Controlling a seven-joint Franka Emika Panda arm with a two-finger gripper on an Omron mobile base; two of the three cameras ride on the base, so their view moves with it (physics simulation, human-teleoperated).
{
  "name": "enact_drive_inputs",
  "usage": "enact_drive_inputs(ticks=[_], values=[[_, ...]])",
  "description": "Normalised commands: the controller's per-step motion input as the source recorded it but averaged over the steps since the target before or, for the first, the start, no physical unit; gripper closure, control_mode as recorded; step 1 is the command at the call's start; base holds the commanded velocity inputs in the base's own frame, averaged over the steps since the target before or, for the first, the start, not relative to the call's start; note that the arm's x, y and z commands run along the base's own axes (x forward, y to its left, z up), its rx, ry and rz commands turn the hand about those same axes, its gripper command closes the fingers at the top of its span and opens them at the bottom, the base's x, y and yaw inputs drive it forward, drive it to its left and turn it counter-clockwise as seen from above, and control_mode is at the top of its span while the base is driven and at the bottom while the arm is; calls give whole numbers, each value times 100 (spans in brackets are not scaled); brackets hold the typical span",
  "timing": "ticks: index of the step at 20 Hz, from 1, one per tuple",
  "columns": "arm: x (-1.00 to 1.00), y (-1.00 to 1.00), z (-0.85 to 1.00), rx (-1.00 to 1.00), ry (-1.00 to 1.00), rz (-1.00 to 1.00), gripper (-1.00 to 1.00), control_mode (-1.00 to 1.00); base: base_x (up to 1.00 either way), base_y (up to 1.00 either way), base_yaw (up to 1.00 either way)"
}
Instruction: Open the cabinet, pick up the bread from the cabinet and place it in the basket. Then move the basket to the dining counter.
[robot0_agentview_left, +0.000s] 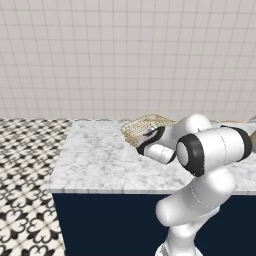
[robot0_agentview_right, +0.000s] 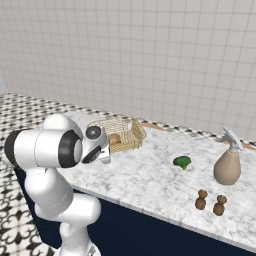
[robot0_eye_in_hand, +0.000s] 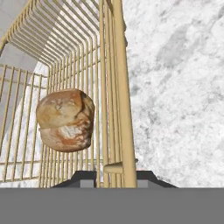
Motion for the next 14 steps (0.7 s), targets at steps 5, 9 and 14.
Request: enact_drive_inputs(ticks=[5, 9, 14], values=[[-20, 0, 16, 0, -3, 1, -100, -100, 0, 0, 0], [-54, -19, 25, 0, -1, 0, -100, -100, 0, 0, 0], [-81, -6, 80, 0, -10, 1, -100, -100, 0, 0, 0]])
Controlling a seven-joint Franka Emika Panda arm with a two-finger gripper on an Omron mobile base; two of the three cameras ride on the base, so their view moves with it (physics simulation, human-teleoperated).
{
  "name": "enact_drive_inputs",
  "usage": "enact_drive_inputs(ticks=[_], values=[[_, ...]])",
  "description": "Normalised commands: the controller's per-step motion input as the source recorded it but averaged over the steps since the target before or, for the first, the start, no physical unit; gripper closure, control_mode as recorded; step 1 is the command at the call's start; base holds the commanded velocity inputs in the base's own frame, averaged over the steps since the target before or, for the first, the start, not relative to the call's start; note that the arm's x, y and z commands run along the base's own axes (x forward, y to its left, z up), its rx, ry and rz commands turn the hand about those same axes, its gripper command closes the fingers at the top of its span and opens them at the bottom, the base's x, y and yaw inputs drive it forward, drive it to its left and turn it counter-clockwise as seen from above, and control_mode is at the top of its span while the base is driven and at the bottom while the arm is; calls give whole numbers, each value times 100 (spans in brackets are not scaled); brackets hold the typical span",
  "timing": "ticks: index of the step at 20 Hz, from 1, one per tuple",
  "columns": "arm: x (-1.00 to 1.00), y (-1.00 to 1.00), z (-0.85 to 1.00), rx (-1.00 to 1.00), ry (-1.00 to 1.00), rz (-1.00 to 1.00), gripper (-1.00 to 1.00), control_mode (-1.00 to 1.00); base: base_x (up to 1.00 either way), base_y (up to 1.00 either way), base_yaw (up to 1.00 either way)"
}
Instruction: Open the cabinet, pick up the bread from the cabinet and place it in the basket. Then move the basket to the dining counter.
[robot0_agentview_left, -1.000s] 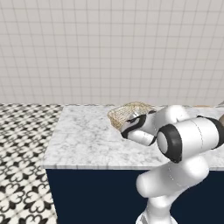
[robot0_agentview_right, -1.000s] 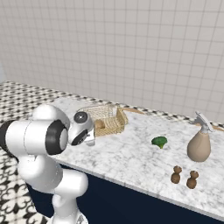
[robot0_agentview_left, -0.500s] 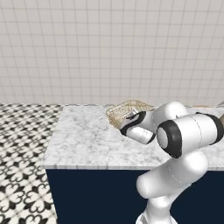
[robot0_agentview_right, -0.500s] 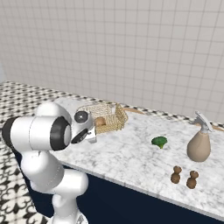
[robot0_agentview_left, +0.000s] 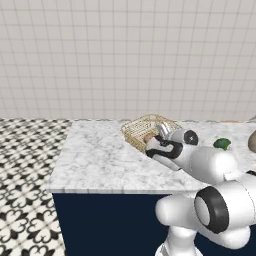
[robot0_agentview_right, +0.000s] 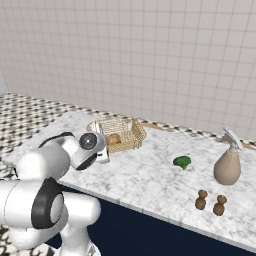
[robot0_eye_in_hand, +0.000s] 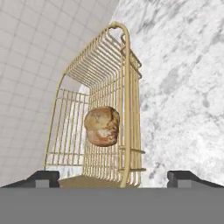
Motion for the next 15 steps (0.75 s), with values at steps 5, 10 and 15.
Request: enact_drive_inputs(ticks=[5, 10, 15], values=[[-96, -2, 100, 0, -17, 4, -100, -100, 0, 0, 0], [-99, -12, 100, -1, 10, 2, -100, -100, 0, 0, 0], [-100, -33, 93, -5, 33, 6, -100, -100, 0, 0, 0]])
